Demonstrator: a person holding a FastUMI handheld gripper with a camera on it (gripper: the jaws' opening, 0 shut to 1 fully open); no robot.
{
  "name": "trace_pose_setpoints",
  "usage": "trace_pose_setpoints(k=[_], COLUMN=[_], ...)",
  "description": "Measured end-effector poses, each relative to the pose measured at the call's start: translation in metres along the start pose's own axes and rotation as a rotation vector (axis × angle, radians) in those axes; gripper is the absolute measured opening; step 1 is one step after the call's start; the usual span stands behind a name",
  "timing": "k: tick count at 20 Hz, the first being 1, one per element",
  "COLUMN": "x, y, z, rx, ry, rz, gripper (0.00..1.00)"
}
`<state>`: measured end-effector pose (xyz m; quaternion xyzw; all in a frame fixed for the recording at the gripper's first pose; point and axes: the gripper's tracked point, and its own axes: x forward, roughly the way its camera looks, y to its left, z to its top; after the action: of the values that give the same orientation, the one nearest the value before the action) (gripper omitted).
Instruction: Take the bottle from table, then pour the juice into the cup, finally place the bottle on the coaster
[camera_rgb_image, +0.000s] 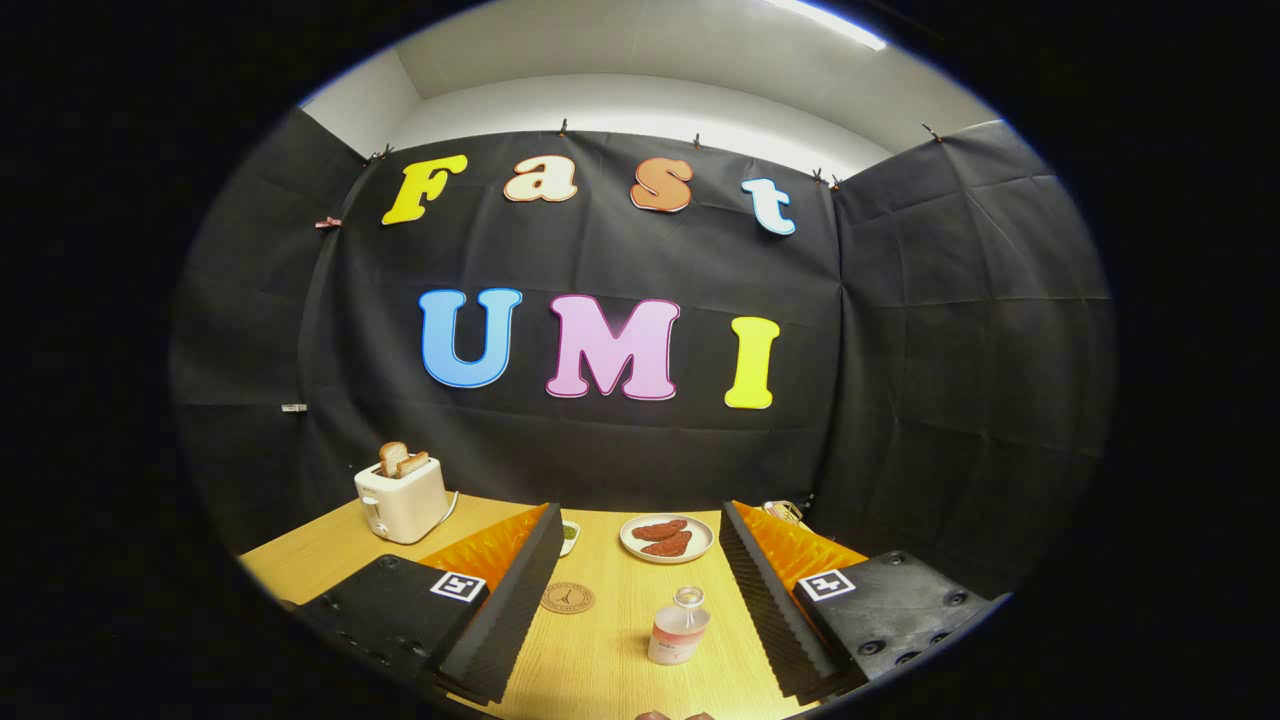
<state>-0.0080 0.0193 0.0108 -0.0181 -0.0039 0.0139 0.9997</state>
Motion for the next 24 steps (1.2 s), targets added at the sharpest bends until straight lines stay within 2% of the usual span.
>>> trace_pose_setpoints(k=[5, 10, 19, 24], x=[-0.001, 0.008, 0.044, 0.059], y=[0.008, -0.006, -0.038, -0.044], z=[0.002, -0.012, -0.080, -0.103], rx=[0.003, 0.000, 0.016, 0.023], ry=[-0.005, 0.001, 0.065, 0.080], rz=[0.000, -0.004, 0.037, 0.060], gripper=[0.97, 0.97, 0.97, 0.97])
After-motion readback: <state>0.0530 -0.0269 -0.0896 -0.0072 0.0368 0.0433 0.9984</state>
